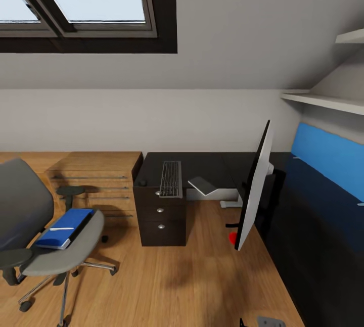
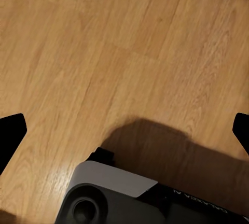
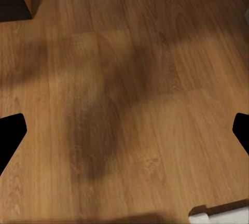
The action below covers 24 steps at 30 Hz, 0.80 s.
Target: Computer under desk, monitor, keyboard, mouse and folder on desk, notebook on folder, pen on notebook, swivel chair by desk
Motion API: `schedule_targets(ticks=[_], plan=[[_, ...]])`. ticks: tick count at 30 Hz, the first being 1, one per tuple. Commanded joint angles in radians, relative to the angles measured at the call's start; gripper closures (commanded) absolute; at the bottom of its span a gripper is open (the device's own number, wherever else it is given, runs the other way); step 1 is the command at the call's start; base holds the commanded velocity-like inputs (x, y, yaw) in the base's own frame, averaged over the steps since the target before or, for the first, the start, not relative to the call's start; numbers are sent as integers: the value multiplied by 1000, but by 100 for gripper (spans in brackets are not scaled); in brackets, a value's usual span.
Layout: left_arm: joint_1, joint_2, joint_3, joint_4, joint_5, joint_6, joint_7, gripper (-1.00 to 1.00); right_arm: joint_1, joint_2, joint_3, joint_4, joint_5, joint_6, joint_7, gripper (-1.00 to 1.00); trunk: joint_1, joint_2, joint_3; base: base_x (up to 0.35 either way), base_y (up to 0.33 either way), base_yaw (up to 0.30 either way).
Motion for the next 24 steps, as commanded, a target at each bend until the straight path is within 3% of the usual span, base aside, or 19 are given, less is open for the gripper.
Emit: schedule_targets(ticks=[1,13,15,16,20,24], plan=[[0,0,-2,-3,5,4,6,-100,-1,-1,8,0,-6,-2,-5,-100,-4,6,2,0,0,0],[0,-1,-2,9,3,4,6,-100,0,1,10,0,-7,-6,-5,-100,-50,90,40,0,0,0],[0,-1,-2,9,3,4,6,-100,0,0,9,-1,-7,-25,-5,-100,-50,90,40,0,0,0],[0,-1,-2,10,3,4,6,-100,1,10,10,-4,-8,-181,-7,-100,-50,90,40,0,0,0],[0,-1,-2,10,3,4,6,-100,1,19,9,-42,-7,-203,-30,-100,-50,90,40,0,0,0],[0,0,-2,10,5,4,6,-100,1,19,7,-175,-6,-204,-108,-100,-50,90,40,0,0,0]])
